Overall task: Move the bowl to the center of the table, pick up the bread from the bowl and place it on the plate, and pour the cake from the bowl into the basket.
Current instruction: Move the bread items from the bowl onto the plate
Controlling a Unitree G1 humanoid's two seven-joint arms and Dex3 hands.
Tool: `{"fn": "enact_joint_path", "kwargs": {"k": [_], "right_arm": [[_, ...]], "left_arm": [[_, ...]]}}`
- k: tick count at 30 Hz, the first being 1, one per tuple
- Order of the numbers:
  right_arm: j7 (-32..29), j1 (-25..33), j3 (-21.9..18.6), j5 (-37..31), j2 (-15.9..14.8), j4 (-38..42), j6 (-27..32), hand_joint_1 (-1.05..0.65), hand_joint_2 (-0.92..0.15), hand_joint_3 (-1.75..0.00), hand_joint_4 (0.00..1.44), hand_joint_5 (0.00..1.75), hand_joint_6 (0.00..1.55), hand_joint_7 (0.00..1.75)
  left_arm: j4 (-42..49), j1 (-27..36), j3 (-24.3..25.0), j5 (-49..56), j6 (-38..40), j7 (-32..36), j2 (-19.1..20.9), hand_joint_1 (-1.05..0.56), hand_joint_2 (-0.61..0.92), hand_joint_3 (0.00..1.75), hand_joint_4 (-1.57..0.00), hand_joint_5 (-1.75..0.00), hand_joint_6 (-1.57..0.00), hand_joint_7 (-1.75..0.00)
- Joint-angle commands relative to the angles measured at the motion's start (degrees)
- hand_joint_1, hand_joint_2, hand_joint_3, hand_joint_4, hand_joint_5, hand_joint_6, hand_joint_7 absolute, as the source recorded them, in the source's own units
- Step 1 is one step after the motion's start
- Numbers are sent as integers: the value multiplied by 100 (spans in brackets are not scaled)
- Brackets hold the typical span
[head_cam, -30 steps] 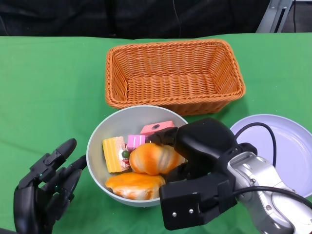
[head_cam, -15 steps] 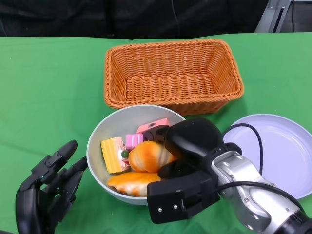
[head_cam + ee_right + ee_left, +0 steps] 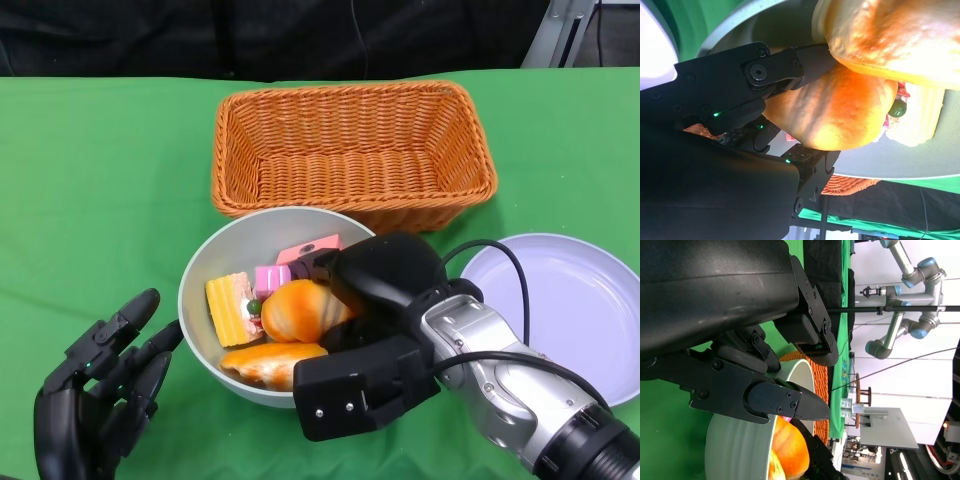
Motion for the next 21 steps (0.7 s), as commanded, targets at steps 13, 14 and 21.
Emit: {"fn": "enact_joint_path", "kwargs": {"k": [13,14,21], "right_arm": [[-900,12,-316,822,-9,524,-951,-32,-86,-1,72,116,102,8],[-980,1,-349,908,-4,592,-1076,-31,-86,-1,71,116,104,9],[-1172,-44,-550,1321,9,819,-1668,-23,-88,0,78,111,107,7]], "left_arm": [[482,-225,51,-54,-281,-178,111,-57,92,14,-94,0,-83,0],[516,-247,64,-60,-294,-183,111,-58,92,14,-94,0,-83,0],[722,-368,120,-165,-386,-338,130,-56,92,14,-93,0,-82,0]]}}
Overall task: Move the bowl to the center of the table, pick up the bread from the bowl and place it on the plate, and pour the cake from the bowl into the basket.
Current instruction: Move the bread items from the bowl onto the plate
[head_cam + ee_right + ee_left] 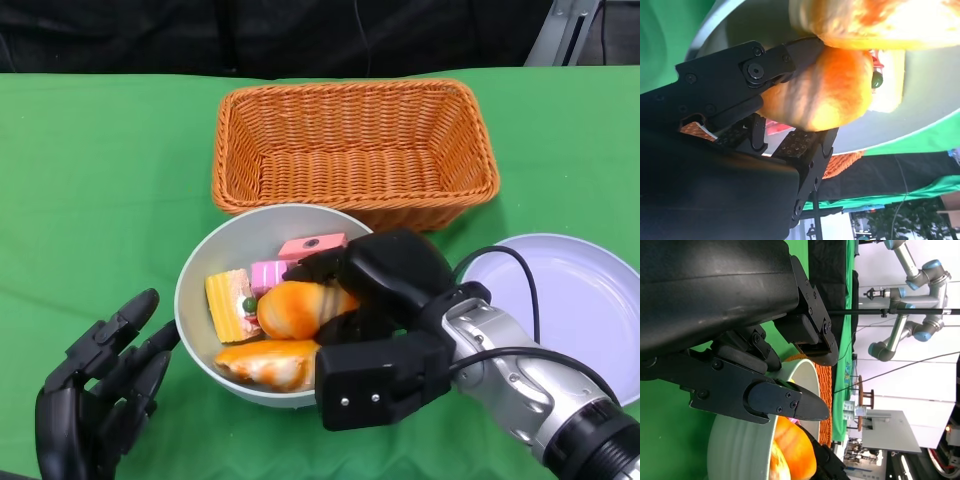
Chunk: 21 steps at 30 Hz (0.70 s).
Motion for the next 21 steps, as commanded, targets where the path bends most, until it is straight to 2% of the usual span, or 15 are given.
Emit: {"fn": "enact_joint_path", "kwargs": {"k": [1,12,21], "right_arm": [[-107,-17,-147,189,10,20,-196,-23,-88,0,78,109,108,7],[-211,65,-401,481,41,-193,-556,-22,-84,0,79,102,110,7],[-148,153,-563,608,33,-603,-671,-23,-86,-1,81,100,110,7]], "left_arm": [[99,-95,18,-27,-117,-153,82,-56,92,15,-93,0,-82,0],[373,-235,81,-22,-233,-203,130,-57,92,16,-93,-1,-82,0],[394,-247,103,37,-193,-134,138,-59,92,16,-93,0,-82,0]]}}
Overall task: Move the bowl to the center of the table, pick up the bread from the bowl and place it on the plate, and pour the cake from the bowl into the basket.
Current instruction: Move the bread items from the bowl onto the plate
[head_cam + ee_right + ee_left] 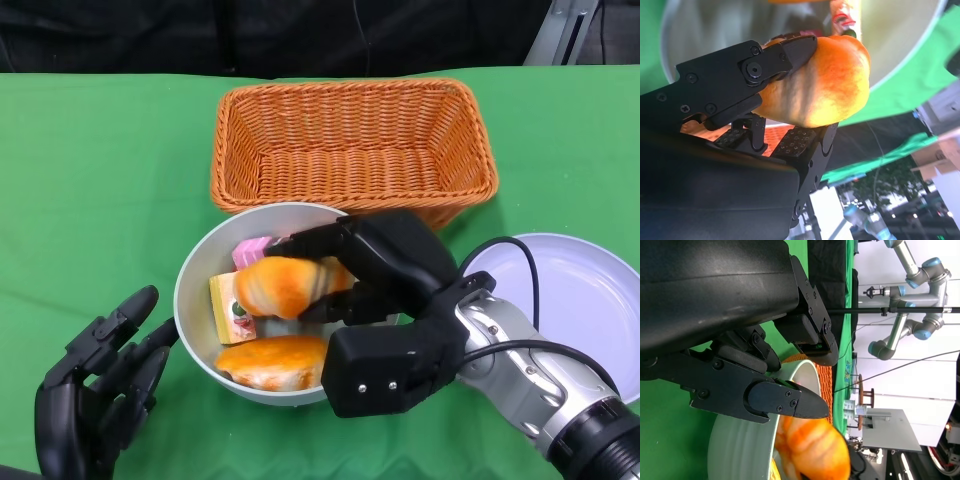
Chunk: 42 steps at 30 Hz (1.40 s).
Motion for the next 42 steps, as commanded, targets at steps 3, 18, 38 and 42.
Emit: {"fn": "enact_joint_path", "kwargs": {"k": [3,18,38,42], "right_arm": [[135,114,-187,252,-40,-473,-53,-23,-85,0,82,100,110,7],[1350,1000,-888,1206,-402,-2811,314,-27,-82,0,80,107,110,11],[1960,2526,-2237,2083,-1252,-4344,494,-25,-82,0,79,123,88,56],[1984,2786,-2593,2177,-1427,-4439,615,-21,-83,0,78,122,78,75]], "left_arm": [[52,-39,12,138,-29,81,101,-60,92,15,-93,0,-82,0],[20,5,43,471,43,405,200,-63,92,17,-92,0,-80,0],[50,12,139,221,132,223,356,-64,92,15,-92,0,-81,0],[24,24,153,140,143,110,380,-62,92,15,-92,0,-81,0]]}}
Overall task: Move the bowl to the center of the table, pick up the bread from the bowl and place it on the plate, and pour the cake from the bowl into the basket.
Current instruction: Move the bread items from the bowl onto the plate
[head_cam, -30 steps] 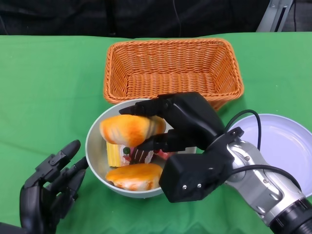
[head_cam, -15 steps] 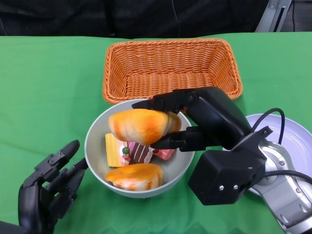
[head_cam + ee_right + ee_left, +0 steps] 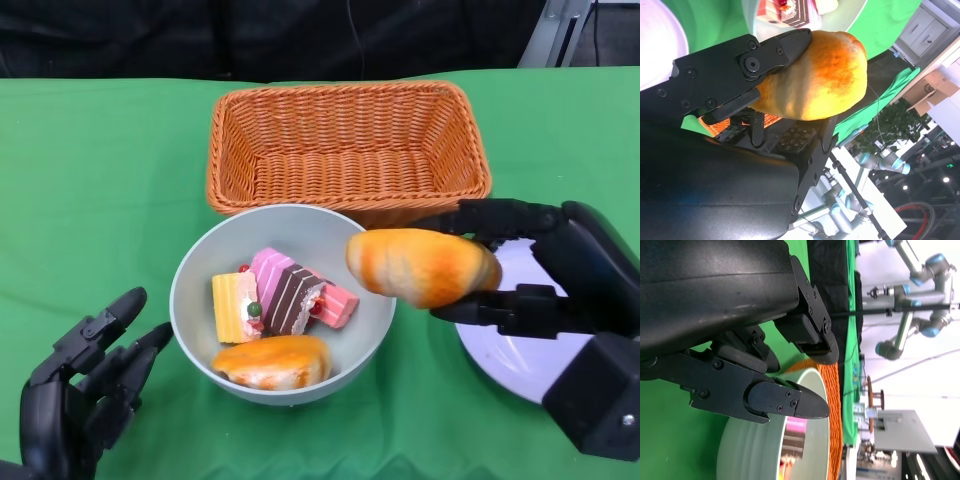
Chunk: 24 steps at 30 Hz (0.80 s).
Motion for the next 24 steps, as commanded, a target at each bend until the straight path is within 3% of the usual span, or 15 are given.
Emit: {"fn": "enact_joint_path", "kwargs": {"k": [1,12,16,24], "right_arm": [[42,188,-323,179,-156,-140,99,-20,-83,0,78,122,77,77],[97,298,-493,285,-170,-151,101,-18,-83,0,78,124,73,84],[-160,450,-782,479,-67,71,-78,-17,-83,0,81,123,73,86],[-328,655,-1038,749,-38,371,-426,-16,-85,0,74,133,64,105]], "left_arm": [[8,20,49,-70,13,-77,119,-62,92,16,-93,-1,-81,0],[49,-13,111,-154,33,-178,117,-62,92,15,-94,-1,-82,0],[29,28,96,-104,43,-85,119,-63,92,14,-94,-1,-82,-1],[54,0,122,-204,62,-195,139,-61,92,13,-94,0,-82,0]]}}
